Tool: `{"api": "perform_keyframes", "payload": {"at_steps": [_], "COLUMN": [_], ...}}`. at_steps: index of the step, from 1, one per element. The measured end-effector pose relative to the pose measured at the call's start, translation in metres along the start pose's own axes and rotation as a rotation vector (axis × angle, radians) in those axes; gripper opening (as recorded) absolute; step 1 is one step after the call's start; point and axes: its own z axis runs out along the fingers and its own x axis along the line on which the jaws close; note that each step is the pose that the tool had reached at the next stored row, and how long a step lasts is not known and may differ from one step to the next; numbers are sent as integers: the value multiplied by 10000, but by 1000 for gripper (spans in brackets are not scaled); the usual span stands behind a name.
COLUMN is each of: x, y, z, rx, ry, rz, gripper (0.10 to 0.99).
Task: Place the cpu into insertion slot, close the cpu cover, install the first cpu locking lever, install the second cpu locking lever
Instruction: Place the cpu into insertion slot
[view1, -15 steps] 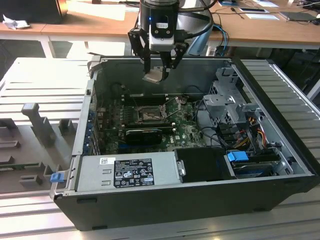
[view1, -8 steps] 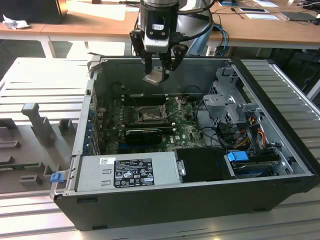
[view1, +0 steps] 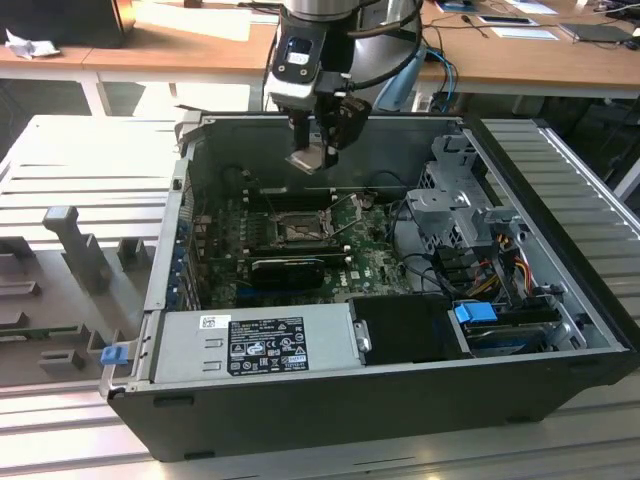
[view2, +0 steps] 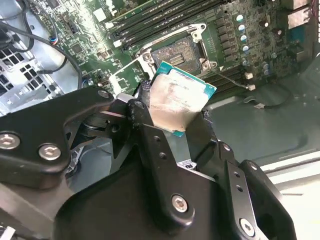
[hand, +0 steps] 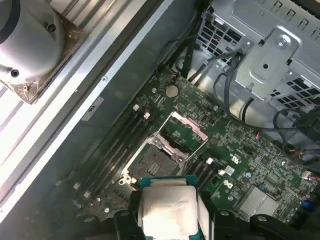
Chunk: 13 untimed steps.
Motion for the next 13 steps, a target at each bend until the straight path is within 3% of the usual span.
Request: {"api": "perform_keyframes", "payload": {"at_steps": [4,10,13], "x": [-1,-2,-3], "y": [-5,-8,-10], "z": [56,90,125], "rx": [-33,-49,-68], "ry": [-119,-181,-248], "rz": [1474,2229,3059], "gripper": [529,529,529]}}
